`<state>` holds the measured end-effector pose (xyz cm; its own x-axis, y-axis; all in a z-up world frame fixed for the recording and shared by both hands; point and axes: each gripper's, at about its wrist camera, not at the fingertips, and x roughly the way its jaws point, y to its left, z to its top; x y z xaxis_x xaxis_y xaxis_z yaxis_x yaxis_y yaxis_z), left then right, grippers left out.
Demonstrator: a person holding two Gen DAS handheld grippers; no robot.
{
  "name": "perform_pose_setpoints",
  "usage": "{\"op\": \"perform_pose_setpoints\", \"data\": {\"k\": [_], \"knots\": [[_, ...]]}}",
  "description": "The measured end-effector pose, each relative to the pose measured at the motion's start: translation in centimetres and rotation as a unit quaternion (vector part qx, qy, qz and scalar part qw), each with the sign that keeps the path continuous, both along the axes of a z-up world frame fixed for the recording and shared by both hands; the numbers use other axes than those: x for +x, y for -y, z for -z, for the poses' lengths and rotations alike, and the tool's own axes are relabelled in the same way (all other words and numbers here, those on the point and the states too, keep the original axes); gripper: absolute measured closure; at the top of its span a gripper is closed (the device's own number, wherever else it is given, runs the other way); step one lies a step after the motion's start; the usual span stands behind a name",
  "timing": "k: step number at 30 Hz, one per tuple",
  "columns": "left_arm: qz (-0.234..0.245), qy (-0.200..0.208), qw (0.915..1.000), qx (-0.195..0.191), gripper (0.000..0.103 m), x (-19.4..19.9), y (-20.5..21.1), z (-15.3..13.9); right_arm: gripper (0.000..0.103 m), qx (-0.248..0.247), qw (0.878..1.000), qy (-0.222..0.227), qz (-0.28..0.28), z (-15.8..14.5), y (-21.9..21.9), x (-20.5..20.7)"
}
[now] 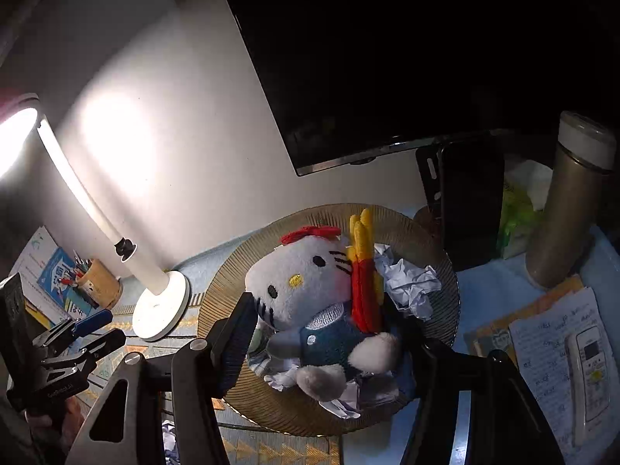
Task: Organize objects
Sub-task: 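Drop the snack-bag plush into the bowl with the left gripper while the right drops Hello Kitty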
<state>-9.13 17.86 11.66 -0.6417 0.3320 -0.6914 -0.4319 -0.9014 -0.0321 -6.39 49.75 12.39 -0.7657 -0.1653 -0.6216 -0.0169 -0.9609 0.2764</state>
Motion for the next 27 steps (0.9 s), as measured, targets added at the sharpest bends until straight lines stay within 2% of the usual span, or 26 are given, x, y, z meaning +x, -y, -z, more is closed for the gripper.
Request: {"op": "perform_pose_setpoints", "data": {"k": [2,4,6,7,8,9,10,14,16,20,23,27], "knots": [[-0.036,0.025,0.9989,-0.017,0.003,-0.2,2.3,2.5,0.043,0.017,1.0,-0.003,-0.006,0.4,0.5,0.5],[-0.06,0.083,0.9935,-0.049,0.006,-1.0,3.5,5.7,0.043,0.016,1.0,-0.005,-0.019,1.0,1.1,0.9],[-0.063,0.139,0.9857,-0.071,0.023,-1.4,3.7,8.6,0.043,0.01,0.999,-0.003,-0.033,1.4,1.5,0.9],[-0.06,0.153,0.9841,-0.068,0.029,-1.3,3.7,9.5,0.043,0.011,0.999,-0.003,-0.037,1.5,1.8,1.0],[-0.055,0.156,0.984,-0.066,0.03,-1.1,3.5,9.9,0.043,0.013,0.999,-0.003,-0.041,1.6,2.1,1.1],[-0.053,0.153,0.9844,-0.068,0.034,-1.0,3.2,10.1,0.043,0.015,0.999,-0.004,-0.044,1.7,2.3,1.2],[-0.051,0.154,0.9842,-0.072,0.048,-1.0,3.0,10.3,0.043,0.018,0.999,-0.004,-0.045,1.8,2.4,1.4],[-0.056,0.136,0.9861,-0.078,0.073,-1.2,2.5,9.9,0.043,0.023,0.999,-0.008,-0.04,1.7,2.0,2.0],[-0.058,0.118,0.9886,-0.072,0.075,-1.0,2.5,8.9,0.043,0.012,0.999,-0.015,-0.031,1.3,1.0,2.3],[-0.038,0.086,0.9949,-0.035,0.075,-0.8,0.8,5.0,0.043,-0.028,0.999,-0.03,-0.005,0.2,-1.7,2.1],[-0.007,0.056,0.9983,-0.012,0.075,-0.9,-2.7,2.4,0.043,-0.052,0.998,-0.033,0.011,-0.3,-2.8,1.1],[0.027,0.031,0.9991,0.016,0.075,-2.4,-7.7,0.6,0.043,-0.057,0.998,-0.023,0.019,0.0,-2.6,-1.0]]}}
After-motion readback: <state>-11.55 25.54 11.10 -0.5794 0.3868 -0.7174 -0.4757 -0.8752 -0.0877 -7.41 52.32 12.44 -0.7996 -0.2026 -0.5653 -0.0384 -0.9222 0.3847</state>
